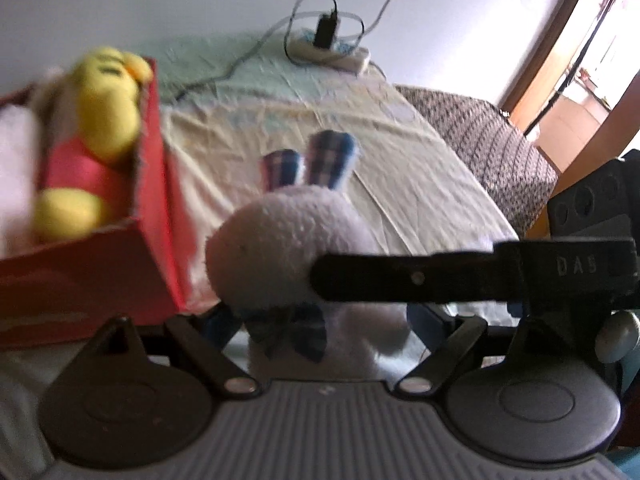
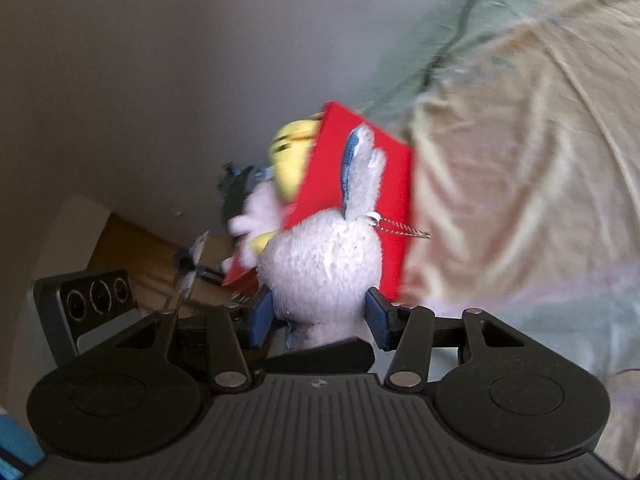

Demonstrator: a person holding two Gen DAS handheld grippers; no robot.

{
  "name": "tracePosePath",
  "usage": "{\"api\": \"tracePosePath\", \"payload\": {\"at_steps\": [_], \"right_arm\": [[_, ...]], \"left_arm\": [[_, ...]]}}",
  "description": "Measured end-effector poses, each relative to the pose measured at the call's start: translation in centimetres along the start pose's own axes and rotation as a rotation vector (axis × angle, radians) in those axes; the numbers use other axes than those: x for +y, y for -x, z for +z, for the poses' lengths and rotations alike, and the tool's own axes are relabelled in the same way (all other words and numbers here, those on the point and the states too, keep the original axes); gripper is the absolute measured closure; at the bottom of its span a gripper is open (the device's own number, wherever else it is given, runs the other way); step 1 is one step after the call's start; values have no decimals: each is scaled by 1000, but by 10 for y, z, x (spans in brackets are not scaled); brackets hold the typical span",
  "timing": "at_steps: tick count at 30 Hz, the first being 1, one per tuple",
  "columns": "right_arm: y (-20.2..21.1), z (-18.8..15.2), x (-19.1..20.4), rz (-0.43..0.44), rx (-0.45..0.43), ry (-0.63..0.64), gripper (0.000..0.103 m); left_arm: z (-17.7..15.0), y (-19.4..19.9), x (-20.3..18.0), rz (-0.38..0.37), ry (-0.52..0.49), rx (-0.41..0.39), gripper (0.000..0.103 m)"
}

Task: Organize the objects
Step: 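Lift the pink bunny plush and carry it over the red box, then lower the pink bunny plush into the red box with the right gripper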

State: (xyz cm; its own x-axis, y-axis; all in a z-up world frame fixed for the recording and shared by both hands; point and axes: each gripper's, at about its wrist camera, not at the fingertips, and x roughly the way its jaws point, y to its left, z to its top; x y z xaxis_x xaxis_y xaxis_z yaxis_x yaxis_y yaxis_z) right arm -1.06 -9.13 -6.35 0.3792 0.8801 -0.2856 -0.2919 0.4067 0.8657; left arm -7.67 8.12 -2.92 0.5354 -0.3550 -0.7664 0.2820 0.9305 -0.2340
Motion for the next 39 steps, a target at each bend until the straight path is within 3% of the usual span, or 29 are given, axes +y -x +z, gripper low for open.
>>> {"api": "tracePosePath", "payload": {"at_steps": [10, 23, 31, 39], "right_arm": [[-21, 0, 50, 77, -24, 105, 52], [-109, 7, 119, 110, -57, 236, 52], [-175, 12, 133, 76, -74, 269, 52], [-212, 19, 125, 6, -96, 229, 52]], "left_arm": [[-6, 57, 17, 30, -5, -162, 13], [1, 119, 102, 84, 20, -294, 12], [7, 125, 171, 101, 64, -294, 12], [23, 102, 225, 81, 95, -247, 13]]}}
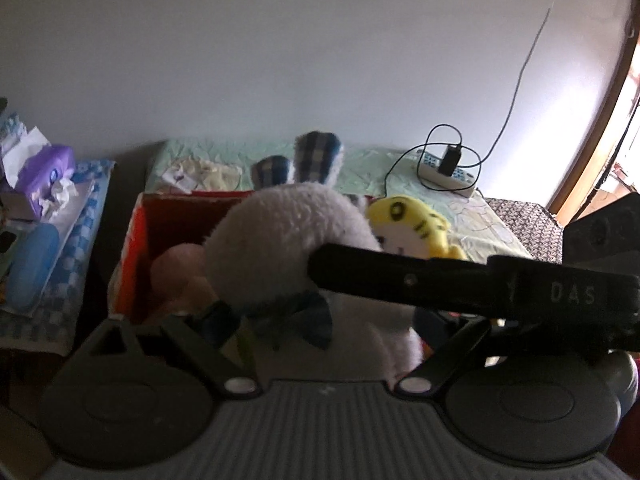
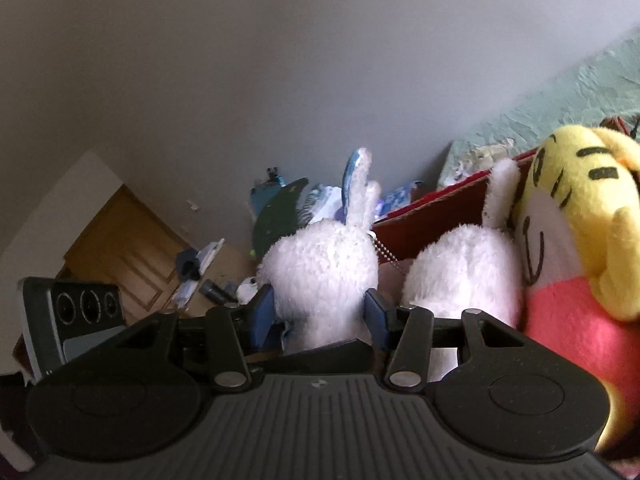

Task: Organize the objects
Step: 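Lower the pink bunny plush into the red box with the right gripper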

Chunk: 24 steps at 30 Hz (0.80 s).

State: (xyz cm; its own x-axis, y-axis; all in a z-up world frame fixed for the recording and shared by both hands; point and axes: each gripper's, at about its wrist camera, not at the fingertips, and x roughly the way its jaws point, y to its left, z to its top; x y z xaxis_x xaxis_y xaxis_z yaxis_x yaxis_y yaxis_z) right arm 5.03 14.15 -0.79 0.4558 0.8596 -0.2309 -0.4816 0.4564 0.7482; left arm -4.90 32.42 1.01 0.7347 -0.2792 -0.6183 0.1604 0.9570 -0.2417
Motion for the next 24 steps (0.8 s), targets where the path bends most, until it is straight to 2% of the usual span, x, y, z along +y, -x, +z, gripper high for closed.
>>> {"api": "tracePosePath", "payload": {"at_steps": [3, 10, 16, 19, 22, 24], "right_arm": [[-7, 1, 1, -37, 7, 12, 51], [-8, -9, 15, -144, 12, 162, 49], [-7, -5, 10, -192, -68, 127, 49], [-3, 0, 8, -178, -87, 99, 55], [-6, 1, 10, -205, -67, 118, 75], [-14, -1, 7, -240, -43, 123, 78]], "left_arm": [[0, -11, 8, 13, 0, 17, 13], [-3, -33, 21, 15, 2, 68, 9], [-12, -22, 25, 28, -31, 65, 8], [-11, -15, 27, 42, -37, 54, 8], [-8, -8, 27, 54, -41, 33, 8], [-8, -7, 26, 69, -49, 27, 8]]}}
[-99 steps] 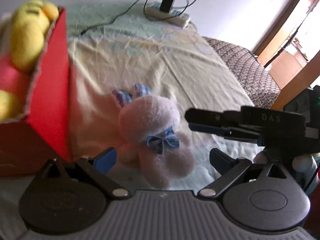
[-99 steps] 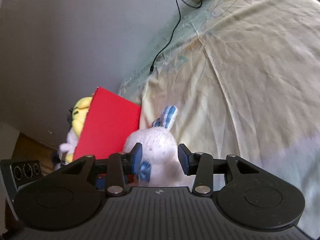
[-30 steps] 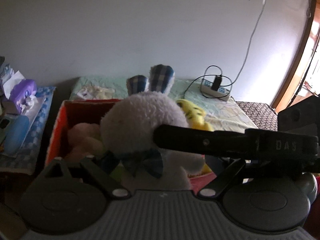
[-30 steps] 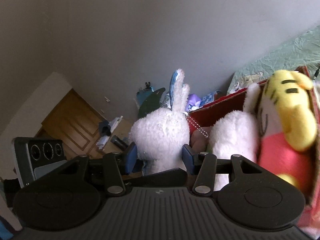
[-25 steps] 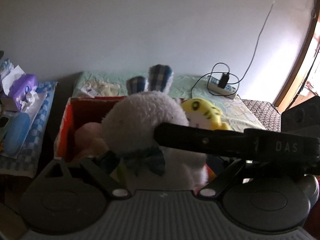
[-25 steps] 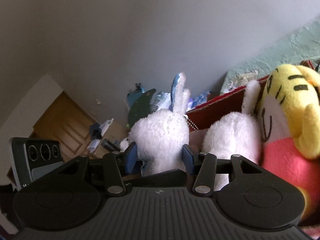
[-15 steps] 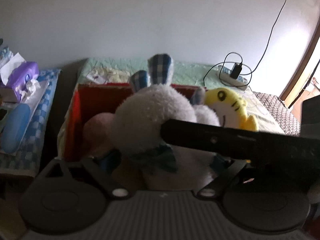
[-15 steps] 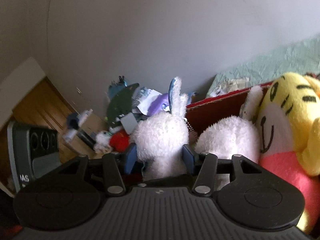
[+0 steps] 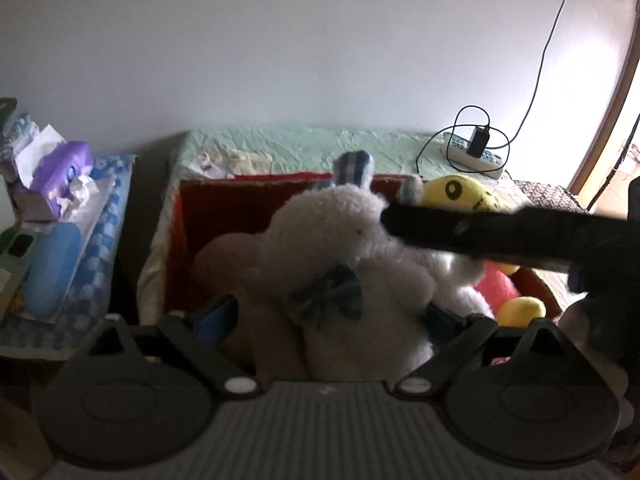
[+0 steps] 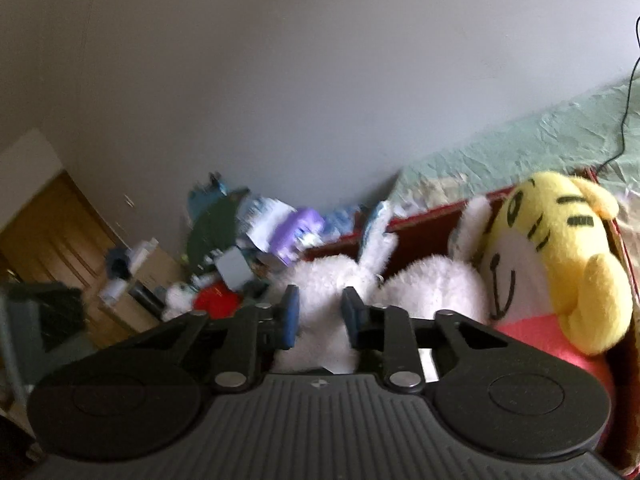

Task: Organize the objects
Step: 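Lower the pink bunny plush into the red box with the right gripper, then open the right gripper and release the pink bunny in the box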

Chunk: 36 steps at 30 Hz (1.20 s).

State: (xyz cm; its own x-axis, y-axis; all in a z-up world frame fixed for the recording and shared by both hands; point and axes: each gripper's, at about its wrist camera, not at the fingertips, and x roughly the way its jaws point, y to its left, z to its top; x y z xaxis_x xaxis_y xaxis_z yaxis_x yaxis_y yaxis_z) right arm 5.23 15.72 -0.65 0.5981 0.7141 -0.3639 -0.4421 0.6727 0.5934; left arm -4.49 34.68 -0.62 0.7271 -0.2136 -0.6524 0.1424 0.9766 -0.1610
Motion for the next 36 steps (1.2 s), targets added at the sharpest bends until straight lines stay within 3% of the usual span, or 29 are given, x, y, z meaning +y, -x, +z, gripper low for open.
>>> {"api": "tracePosePath", "payload": {"at_steps": [5, 14, 21, 31, 36], "right_arm": [[-15, -2, 1, -50, 44, 25, 81], [-26, 1, 1, -64, 58, 33, 82], [-11, -7, -7, -56, 100, -20, 84], [14, 9, 4, -107, 2, -68, 77], [24, 11, 14, -237, -31, -24, 64]], "left_arm": [[-2, -7, -1, 62, -16, 26, 7], [0, -9, 5, 66, 14, 32, 7], [-8, -11, -11, 70, -48, 57, 8], [9, -10, -17, 131, -55, 74, 4], [11, -9, -24, 168, -71, 69, 4]]}}
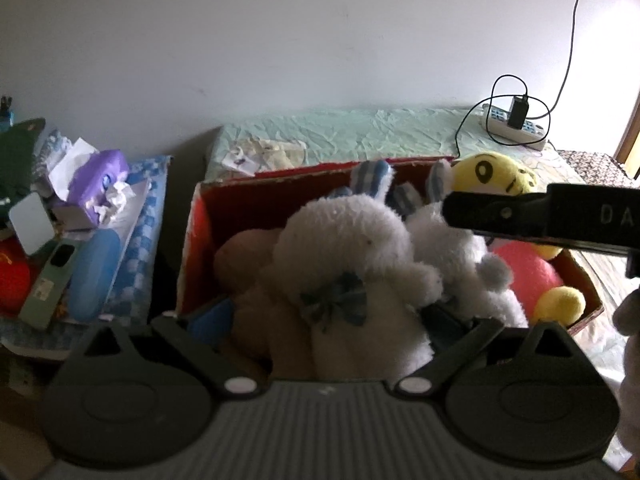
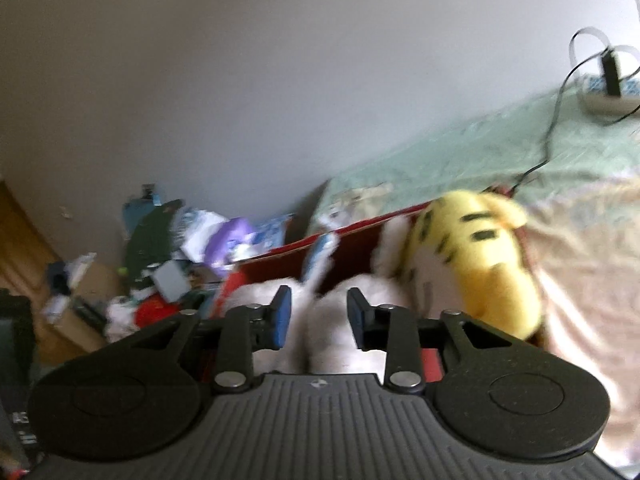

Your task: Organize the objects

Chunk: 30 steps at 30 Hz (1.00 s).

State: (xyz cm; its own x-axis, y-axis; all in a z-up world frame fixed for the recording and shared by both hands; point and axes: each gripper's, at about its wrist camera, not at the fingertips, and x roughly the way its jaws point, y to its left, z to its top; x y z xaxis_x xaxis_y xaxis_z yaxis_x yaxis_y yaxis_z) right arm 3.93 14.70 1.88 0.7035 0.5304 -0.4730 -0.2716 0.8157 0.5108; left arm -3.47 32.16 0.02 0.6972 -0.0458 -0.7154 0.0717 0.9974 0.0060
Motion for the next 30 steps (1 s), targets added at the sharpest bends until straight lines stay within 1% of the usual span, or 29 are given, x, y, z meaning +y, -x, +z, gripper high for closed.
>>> {"api": "tracePosePath", "payload": {"at_steps": [2, 5, 8, 11, 13, 16, 20, 22, 24, 27, 29, 30], "right_arm": [[5, 0, 4, -49, -12, 23, 60], [12, 1, 9, -126, -24, 61, 60], [15, 2, 10, -251, -45, 77, 56], [24, 3, 6, -344, -64, 80, 49], [30, 3, 1, -378, -64, 63, 48], [40, 3, -6, -418, -63, 45, 48], [53, 1, -16, -494, -74, 31, 42], [60, 1, -22, -520, -75, 19, 41], [65, 1, -29, -535, -72, 7, 40], [70, 1, -38, -571, -56, 7, 37], [73, 1, -43, -602, -48, 17, 31], [75, 1, -46, -615, -46, 23, 30]], "left_arm": [[2, 3, -6, 14, -10, -10, 4], [5, 6, -13, 44, -17, -32, 3], [10, 8, -22, 94, -16, -57, 2], [15, 8, -33, 106, -34, -44, 2], [17, 7, -41, 117, -57, -35, 2], [20, 5, -55, 136, -100, 2, 1], [22, 6, -74, 131, -137, 13, 1], [22, 8, -82, 130, -139, 20, 1], [22, 9, -90, 113, -136, 41, 1], [21, 11, -100, 105, -131, 63, 1], [21, 11, -107, 115, -126, 75, 1], [21, 11, -111, 117, -119, 80, 1]]}}
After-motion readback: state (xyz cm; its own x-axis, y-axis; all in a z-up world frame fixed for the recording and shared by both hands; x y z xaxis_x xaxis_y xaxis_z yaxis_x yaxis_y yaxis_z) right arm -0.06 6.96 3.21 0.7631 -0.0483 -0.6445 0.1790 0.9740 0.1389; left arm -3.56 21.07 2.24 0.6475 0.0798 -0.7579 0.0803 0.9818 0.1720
